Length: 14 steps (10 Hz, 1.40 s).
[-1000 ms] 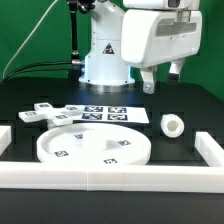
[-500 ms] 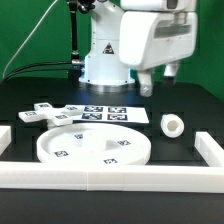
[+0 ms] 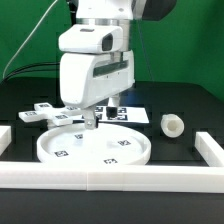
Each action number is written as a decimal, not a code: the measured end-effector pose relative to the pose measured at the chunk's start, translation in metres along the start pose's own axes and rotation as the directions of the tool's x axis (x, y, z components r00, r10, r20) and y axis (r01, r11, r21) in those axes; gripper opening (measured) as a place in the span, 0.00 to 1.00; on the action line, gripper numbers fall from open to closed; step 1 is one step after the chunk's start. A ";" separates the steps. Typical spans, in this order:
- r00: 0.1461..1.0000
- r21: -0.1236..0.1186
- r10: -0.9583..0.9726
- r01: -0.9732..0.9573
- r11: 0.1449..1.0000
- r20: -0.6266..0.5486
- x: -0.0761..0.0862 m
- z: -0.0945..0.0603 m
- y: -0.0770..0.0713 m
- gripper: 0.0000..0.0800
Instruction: Assemble round table
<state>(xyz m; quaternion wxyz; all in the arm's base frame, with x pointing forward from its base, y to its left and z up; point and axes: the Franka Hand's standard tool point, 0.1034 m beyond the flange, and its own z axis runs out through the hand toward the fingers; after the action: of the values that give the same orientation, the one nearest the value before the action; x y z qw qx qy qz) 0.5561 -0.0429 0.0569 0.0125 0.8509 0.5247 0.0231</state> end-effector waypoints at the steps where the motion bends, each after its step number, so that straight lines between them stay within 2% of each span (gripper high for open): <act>1: 1.000 0.001 0.000 0.000 1.000 0.000 0.000 0.000 0.000 0.81; 2: 1.000 0.002 0.000 0.000 1.000 0.001 -0.001 0.001 0.000 0.81; 4: 1.000 0.000 -0.012 0.012 1.000 -0.003 -0.008 0.017 -0.001 0.81; 8: 1.000 0.031 -0.008 0.008 1.000 0.004 -0.011 0.041 -0.005 0.81; 10: 1.000 0.036 -0.004 0.003 0.999 0.006 -0.014 0.045 -0.006 0.81; 11: 1.000 0.036 -0.004 0.004 0.999 0.006 -0.014 0.045 -0.006 0.67; 12: 1.000 0.036 -0.004 0.004 0.999 0.006 -0.014 0.045 -0.006 0.67; 13: 1.000 0.036 -0.004 0.004 0.999 0.006 -0.014 0.045 -0.006 0.51; 14: 1.000 0.036 -0.004 0.004 0.999 0.006 -0.014 0.045 -0.006 0.51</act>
Offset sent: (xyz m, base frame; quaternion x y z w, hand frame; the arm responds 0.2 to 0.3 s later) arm 0.0009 -0.0082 -0.0269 -0.0196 0.0271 -0.0035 0.9994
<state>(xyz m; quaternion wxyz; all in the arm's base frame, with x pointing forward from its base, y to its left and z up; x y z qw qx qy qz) 0.5469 -0.0522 0.0115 -0.0012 0.8500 0.5267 0.0107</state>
